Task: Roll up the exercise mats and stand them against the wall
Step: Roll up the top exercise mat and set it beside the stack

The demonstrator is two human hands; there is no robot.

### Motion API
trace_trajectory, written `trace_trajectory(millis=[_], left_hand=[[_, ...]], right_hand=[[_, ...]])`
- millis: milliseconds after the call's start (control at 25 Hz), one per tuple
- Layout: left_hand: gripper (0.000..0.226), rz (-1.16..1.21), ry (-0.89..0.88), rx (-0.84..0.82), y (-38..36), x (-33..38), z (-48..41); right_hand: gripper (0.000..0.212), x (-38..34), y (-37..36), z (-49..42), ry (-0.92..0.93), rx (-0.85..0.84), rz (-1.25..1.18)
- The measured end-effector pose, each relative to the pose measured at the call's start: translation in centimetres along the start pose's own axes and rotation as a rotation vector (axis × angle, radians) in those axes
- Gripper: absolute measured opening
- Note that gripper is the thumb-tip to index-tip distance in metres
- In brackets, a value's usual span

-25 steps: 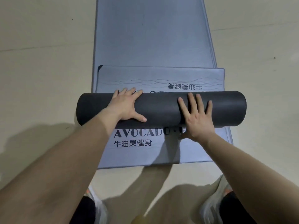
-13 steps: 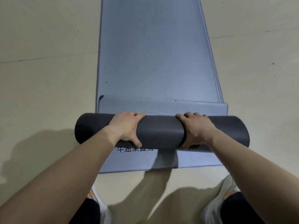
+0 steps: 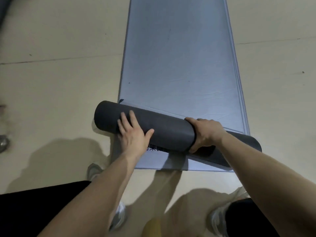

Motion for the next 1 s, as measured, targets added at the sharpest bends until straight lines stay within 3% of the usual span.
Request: trace_trajectory(millis=[120, 200, 280, 480, 560, 640, 760, 840, 1000], left_hand=[[0.102, 0.366, 0.433, -0.091, -1.5, -1.5, 1.0], [0.093, 0.586, 0.498, -0.056, -2.0, -3.7, -0.5], [0.094, 0.858, 0.509, 0.001, -1.6, -6.6, -3.4], [0.094, 1.221, 0.412, 0.062, 0.1, -12.6, -9.8], [0.079, 1.351, 0.374, -0.033, 0.5, -14.3, -8.2], [0.068, 1.334, 0.338, -0.165, -0.6, -15.6, -6.2], [0.081, 1.370, 0.459, -0.208, -1.7, -16.0, -5.0], [0.087, 1.413, 0.468, -0.208, -1.9, -16.0, -5.0], [0.048, 1.524, 0.407, -0.176, -0.1, -18.7, -4.4]], right_hand=[[0.121, -5.9, -1.6, -1.7, 0.049, -0.003, -0.168], [0.116, -9.4, -2.4, -3.3, 0.033, 0.010, -0.293], [0.110, -12.8, -2.7, -5.4, 0.005, 0.049, -0.390], [0.095, -20.3, -3.4, -10.0, 0.101, 0.091, -0.763], [0.107, -22.0, -5.3, -11.0, 0.164, -0.029, -0.940], [0.126, -22.1, -7.2, -11.2, 0.056, -0.092, -1.001], [0.137, -21.8, -8.3, -11.8, -0.108, -0.094, -1.041], [0.129, -22.0, -8.0, -11.6, -0.147, -0.036, -1.075], [0.099, -26.3, -6.7, -10.4, -0.080, 0.076, -1.146]])
Point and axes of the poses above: each hand's wrist, its own z-axis away from the middle knuckle, its own y-axis out of the back of the hand, x = y × z, the point moved 4 cm from there along -z, towards the middle knuckle, and after that the axes turned 1 degree about -x, right-handed, at the moved point
